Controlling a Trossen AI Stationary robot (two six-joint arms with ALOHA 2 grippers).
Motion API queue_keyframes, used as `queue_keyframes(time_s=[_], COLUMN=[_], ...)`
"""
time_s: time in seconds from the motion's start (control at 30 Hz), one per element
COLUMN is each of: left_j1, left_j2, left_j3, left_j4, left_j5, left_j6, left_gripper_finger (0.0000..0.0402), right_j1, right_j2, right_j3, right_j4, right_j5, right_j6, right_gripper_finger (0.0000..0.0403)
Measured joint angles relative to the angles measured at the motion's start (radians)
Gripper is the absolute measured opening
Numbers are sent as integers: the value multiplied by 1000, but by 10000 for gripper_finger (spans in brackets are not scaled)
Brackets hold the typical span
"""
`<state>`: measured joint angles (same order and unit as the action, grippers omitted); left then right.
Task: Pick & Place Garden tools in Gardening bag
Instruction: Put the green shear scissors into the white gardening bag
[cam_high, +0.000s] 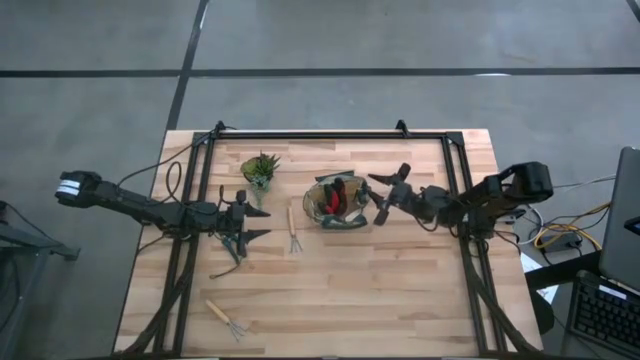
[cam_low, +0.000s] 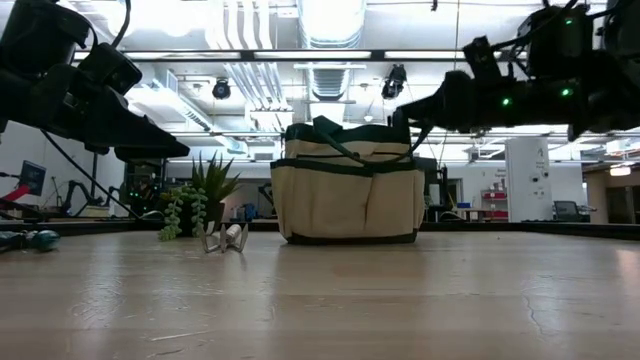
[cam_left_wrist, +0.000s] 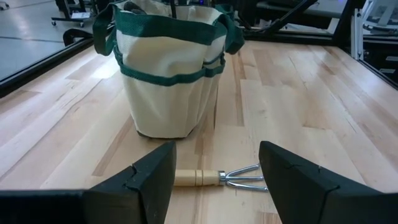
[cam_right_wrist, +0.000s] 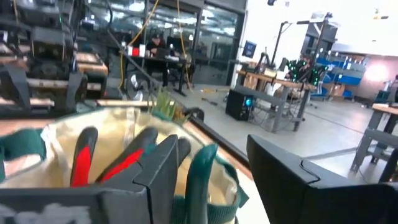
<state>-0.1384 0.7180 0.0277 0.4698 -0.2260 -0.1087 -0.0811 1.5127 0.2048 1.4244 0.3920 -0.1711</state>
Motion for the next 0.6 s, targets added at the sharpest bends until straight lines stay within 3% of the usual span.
queue_keyframes(time_s=[0.3,0.6], left_j1=[0,0], left_j2=[0,0], left_j3=[0,0], left_j4=[0,0], left_j5=[0,0], left_j6=[0,0], left_gripper_finger=[234,234], right_j1=[44,108], right_j2=[-167,-331], right_j3=[-38,-38], right_j4=[-42,-187], right_j5=[-12,-127], right_j6=[27,108], right_gripper_finger=[189,182])
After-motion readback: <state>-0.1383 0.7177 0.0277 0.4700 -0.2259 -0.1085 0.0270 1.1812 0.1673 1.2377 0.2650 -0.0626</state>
